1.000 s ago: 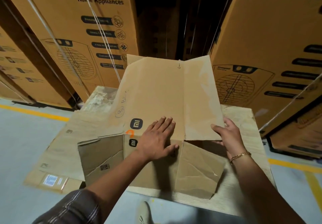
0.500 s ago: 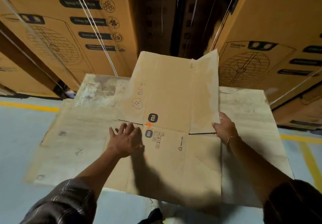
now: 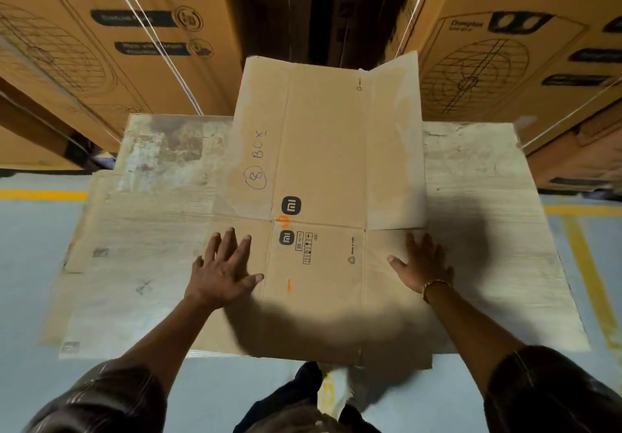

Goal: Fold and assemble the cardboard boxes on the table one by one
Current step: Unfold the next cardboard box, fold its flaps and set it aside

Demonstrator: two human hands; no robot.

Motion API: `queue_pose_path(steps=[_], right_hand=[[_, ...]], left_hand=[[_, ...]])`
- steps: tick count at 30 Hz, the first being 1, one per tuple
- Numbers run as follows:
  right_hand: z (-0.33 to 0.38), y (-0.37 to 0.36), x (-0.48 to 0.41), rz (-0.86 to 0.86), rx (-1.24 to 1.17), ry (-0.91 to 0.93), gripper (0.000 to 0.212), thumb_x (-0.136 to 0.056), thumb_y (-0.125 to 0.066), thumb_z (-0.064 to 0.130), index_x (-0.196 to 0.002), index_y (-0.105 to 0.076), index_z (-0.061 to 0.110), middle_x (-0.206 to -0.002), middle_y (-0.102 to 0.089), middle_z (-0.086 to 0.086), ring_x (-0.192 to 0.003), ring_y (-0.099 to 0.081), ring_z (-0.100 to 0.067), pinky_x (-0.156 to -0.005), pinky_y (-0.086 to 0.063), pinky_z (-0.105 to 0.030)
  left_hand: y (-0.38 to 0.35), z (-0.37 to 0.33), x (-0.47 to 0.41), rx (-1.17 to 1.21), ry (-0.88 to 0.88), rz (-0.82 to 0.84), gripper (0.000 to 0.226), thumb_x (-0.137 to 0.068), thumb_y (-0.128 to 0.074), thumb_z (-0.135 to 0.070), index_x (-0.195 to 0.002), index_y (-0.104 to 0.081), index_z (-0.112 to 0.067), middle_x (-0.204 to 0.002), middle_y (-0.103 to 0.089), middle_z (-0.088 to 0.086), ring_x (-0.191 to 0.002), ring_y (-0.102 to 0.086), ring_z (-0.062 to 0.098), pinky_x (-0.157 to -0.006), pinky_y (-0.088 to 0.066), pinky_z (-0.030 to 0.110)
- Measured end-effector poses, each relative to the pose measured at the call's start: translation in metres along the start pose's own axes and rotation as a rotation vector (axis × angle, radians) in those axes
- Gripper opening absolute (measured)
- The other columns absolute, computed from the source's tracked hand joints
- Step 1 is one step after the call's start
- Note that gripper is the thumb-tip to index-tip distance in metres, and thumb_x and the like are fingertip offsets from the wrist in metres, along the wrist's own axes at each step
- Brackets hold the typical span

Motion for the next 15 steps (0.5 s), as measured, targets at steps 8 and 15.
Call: queue_pose_path(steps=[8, 15], right_hand=[[-0.021, -0.018, 0.03, -0.208, -0.468, -0.043, 0.098, -0.084, -0.071, 0.045, -0.16, -0.012, 0.023, -0.161, -0.027, -0.013, -0.142, -0.036, -0.037, -0.112, -0.037, -0.052], [-0.052, -0.071, 0.093, -0.172, -0.984, -0.31, 0.064, -0.087, -0.074, 0.038, -0.139, -0.048, 0.009, -0.136, -0.059, -0.015, -0.124, -0.054, -0.037, -0.097, -0.043, -0.037]], left_hand=[[-0.019, 0.005, 0.033, 0.371, 0.403, -0.226, 0.1, -0.088, -0.054, -0.072, -0.16, -0.016, -0.015, -0.158, -0.03, 0.02, -0.14, -0.032, 0.045, -0.105, -0.038, 0.062], [-0.043, 0.019, 0.063, 0.781, 0.75, -0.199, 0.07, -0.093, -0.052, -0.068, -0.127, -0.056, -0.007, -0.126, -0.062, 0.022, -0.112, -0.058, 0.04, -0.096, -0.044, 0.05]])
Point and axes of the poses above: each hand's wrist, its own x-axis away from the middle knuckle, its own y-axis out of the back of the hand, z = x × y, the point moved 1 cm from there along -x, towards the middle knuckle
